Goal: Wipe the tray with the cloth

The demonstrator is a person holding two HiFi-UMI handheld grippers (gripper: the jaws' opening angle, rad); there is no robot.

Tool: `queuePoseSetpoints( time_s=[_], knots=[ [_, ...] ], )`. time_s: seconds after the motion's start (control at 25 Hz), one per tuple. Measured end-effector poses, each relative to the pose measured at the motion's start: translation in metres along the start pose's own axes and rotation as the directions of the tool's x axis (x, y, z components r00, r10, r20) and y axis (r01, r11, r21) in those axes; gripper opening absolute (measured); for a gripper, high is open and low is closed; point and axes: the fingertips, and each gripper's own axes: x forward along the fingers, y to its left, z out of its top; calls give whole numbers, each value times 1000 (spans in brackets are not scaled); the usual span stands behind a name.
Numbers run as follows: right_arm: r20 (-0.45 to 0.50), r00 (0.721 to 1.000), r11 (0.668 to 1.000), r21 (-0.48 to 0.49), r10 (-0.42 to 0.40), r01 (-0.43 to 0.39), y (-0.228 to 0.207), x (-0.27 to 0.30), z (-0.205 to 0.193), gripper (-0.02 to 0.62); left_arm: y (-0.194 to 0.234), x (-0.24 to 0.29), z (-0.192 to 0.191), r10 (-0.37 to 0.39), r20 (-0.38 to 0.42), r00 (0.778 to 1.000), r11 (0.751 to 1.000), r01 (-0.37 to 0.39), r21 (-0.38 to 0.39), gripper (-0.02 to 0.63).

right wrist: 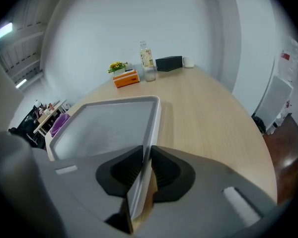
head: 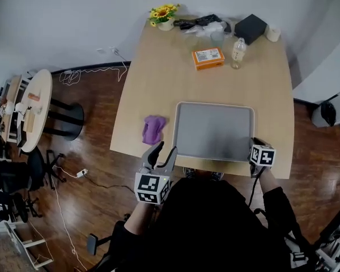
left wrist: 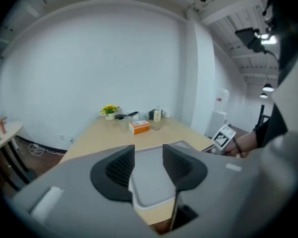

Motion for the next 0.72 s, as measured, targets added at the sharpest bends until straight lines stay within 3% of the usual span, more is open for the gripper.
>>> queuePoseSetpoints(
  time_s=[0.12,0.24,0.44,0.56,0.72],
  knots=[
    [-11,1000,1000,17,-9,9,-1,1,-3,55,72,40,-49,117,-140,983,991,-106,79,220],
    [-30,999,1000,14,-22,23,3,1,-5,55,131,83,-108,159,-311,937,982,-118,145,260],
    [-39,999,1000,-1,-30,30,8,1,-4,55,180,130,-158,179,-472,863,983,-137,122,301],
    [-38,999,999,14,-39,39,8,-1,-3,54,188,141,-170,170,-512,842,985,-151,79,231],
    [-25,998,998,44,-53,54,5,-1,-2,52,186,144,-178,136,-523,841,990,-128,51,112]
  ],
)
